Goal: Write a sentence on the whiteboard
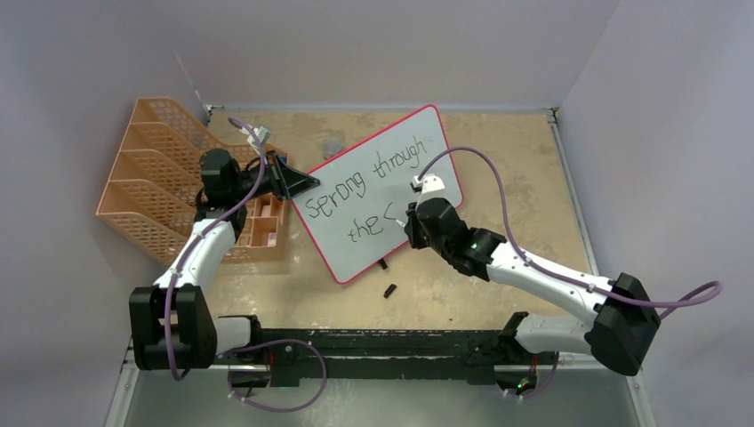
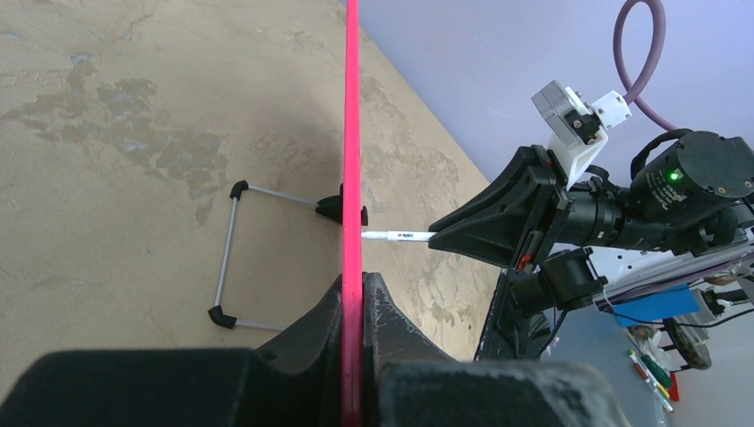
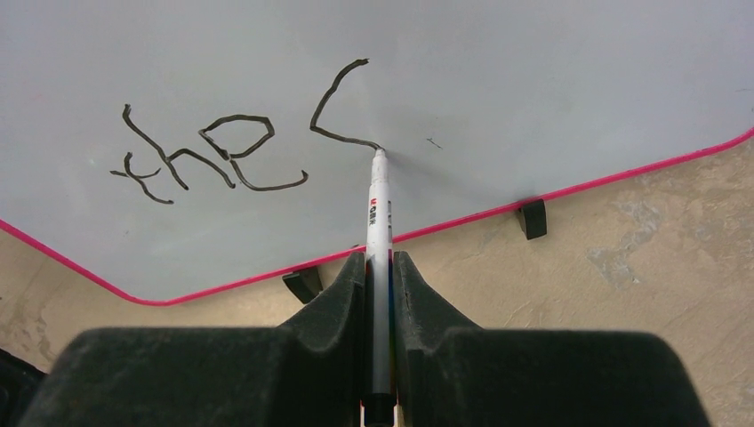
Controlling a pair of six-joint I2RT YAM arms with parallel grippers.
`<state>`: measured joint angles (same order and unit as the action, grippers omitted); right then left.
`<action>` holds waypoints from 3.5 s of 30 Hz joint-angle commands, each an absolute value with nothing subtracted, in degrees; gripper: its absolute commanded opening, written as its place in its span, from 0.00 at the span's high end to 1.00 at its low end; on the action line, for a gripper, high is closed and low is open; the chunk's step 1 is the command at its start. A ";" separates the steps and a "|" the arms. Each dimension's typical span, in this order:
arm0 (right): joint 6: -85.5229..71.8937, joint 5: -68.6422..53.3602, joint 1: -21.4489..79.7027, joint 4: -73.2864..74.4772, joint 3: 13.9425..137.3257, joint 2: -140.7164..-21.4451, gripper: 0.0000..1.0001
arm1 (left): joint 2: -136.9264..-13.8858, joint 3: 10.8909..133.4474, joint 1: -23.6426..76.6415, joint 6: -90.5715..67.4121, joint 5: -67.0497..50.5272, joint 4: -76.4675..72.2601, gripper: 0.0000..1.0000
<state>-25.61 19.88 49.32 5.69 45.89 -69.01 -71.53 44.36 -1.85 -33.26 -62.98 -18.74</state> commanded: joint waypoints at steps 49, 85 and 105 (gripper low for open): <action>-19.73 22.96 49.02 0.60 45.78 -63.06 1.00 | -70.50 49.05 -2.92 -23.46 -63.21 -7.76 1.00; -17.26 19.13 48.65 -2.24 45.10 -67.58 1.00 | -71.63 48.25 -3.43 -26.19 -66.36 -10.99 1.00; -17.43 21.02 45.38 -2.83 44.29 -64.48 1.00 | -71.63 48.20 -3.43 -26.19 -66.19 -11.10 1.00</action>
<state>-17.93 21.52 45.74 -0.58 44.60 -66.87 -71.53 47.57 -2.98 -27.44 -64.71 -9.34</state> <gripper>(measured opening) 0.136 0.020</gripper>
